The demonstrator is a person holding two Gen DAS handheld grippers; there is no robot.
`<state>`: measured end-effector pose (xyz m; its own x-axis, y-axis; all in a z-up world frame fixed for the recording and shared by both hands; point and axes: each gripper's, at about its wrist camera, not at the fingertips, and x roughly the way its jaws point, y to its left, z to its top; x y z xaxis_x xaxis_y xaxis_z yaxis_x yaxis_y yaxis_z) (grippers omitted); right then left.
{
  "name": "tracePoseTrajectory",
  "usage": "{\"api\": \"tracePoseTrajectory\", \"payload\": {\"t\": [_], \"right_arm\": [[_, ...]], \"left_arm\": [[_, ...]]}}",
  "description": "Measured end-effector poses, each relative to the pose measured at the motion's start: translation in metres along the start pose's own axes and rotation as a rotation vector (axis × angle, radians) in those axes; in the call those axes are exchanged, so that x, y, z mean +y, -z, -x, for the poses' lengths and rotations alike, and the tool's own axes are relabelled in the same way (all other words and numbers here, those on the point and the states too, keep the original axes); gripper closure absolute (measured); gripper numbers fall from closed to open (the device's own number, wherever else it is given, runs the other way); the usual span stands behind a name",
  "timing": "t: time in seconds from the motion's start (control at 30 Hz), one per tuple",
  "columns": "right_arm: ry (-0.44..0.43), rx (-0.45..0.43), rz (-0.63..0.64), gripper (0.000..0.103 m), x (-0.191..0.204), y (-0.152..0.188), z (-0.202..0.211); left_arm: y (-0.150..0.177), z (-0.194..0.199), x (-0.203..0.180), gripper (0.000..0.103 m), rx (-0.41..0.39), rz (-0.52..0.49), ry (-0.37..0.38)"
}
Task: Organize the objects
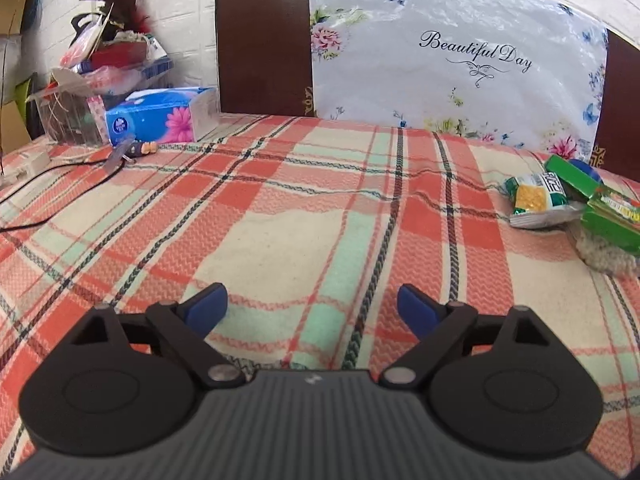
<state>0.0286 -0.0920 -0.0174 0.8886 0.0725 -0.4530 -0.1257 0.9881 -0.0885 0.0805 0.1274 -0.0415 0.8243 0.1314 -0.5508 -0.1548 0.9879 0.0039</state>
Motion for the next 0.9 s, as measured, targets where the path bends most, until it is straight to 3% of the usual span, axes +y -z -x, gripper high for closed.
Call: {"api": "tracePoseTrajectory", "payload": {"t": [0.1,0.17,0.2,0.23,0.27,0.3,0.33,0.43,0.6,0.67,0.7,0.73,0.8,0.9], "right_arm": [[0.015,-0.053,0.058,0.014,0.007,-0.025,-0.024],[-0.006,-0.028,0.13,0.012,0.011,-0.037,-0.048],[-0.003,-0.003,0.174,0.018,0.013,-0.041,-0.06],[0.014,0.014,0.218,0.032,0.015,-0.042,-0.069],[0.037,0.029,0.255,0.032,0.015,-0.042,-0.074],[0.04,0.038,0.258,0.04,0.014,-0.042,-0.075],[0.021,0.041,0.233,0.067,0.009,-0.041,-0.069],[0.02,0.03,0.178,0.071,0.004,-0.033,-0.039],[-0.049,0.055,0.096,0.077,0.008,0.009,0.017],[-0.058,0.048,0.102,0.076,0.012,0.026,0.036],[-0.057,0.039,0.125,0.065,0.016,0.034,0.043],[-0.058,0.03,0.165,0.039,0.023,0.041,0.051],[-0.074,0.001,0.27,0.02,0.035,0.051,0.066],[-0.092,-0.032,0.334,0.022,0.043,0.062,0.084]], "left_arm": [[0.002,-0.001,0.006,0.01,-0.005,0.022,0.016],[0.001,-0.003,0.009,0.01,-0.009,0.033,0.024],[0.001,-0.003,0.01,0.01,-0.01,0.039,0.028],[0.001,-0.004,0.011,0.01,-0.011,0.044,0.031],[0.001,-0.004,0.011,0.01,-0.013,0.048,0.033],[0.001,-0.004,0.011,0.01,-0.014,0.05,0.035],[0.001,-0.004,0.012,0.01,-0.014,0.051,0.038],[0.001,-0.004,0.012,0.01,-0.014,0.052,0.039],[0.0,-0.004,0.013,0.008,-0.013,0.049,0.046],[0.0,-0.004,0.011,0.008,-0.01,0.041,0.05],[0.0,-0.005,0.011,0.007,-0.008,0.037,0.053],[0.0,-0.005,0.011,0.006,-0.006,0.033,0.057],[0.0,-0.005,0.01,0.004,0.002,0.024,0.066],[0.0,-0.002,0.009,0.003,0.028,0.001,0.085]]}}
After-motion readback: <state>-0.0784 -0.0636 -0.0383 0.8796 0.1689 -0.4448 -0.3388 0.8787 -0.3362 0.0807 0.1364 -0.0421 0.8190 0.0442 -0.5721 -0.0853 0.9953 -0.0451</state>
